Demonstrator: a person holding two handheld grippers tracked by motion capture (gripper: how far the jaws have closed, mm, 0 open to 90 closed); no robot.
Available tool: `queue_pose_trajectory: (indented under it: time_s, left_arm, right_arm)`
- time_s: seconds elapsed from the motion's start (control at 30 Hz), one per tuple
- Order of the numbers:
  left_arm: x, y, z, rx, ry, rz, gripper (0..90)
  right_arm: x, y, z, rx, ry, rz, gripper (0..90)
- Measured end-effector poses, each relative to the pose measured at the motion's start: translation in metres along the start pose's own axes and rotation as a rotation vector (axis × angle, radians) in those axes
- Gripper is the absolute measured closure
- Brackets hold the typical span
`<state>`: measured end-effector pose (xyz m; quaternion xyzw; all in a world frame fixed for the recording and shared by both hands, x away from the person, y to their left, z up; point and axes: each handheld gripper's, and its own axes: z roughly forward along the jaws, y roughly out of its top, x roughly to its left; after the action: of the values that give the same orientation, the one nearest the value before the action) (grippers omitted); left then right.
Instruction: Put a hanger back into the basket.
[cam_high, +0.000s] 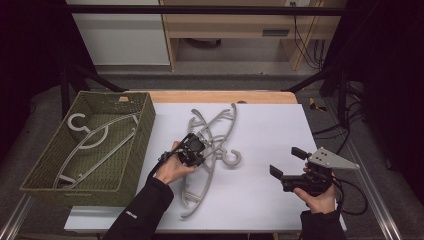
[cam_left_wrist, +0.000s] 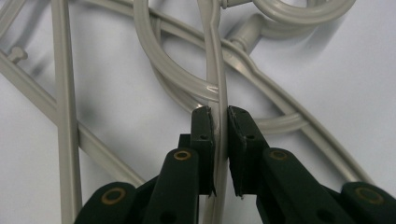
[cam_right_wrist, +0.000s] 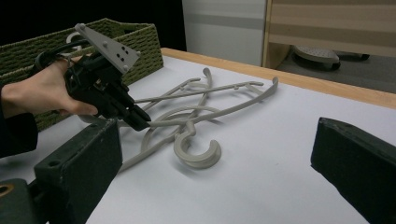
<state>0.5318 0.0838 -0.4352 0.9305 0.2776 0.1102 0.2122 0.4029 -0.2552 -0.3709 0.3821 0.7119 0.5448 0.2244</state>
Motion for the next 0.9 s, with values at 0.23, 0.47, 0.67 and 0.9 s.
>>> queue_pose_trajectory:
  time_s: [0.23,0.47,0.67,0.9]
  left_arm:
    - [0.004,-0.005,-0.003,0.009,-0.031,0.009,74.9]
    - [0.004,-0.006,0.003,0.046,-0.024,0.013,71.9]
    - [0.002,-0.005,0.007,0.050,-0.009,0.036,80.5]
    - [0.000,-0.005,0.000,0.021,0.004,0.052,81.7]
  right_arm:
    - [0.000,0.000,0.000,0.002,0.000,0.000,2.4]
    - [0.000,0.000,0.001,0.001,0.001,-0.003,2.4]
    - [0.000,0.000,0.000,0.001,0.001,0.001,2.3]
    - [0.000,0.000,0.000,0.000,0.001,0.001,2.4]
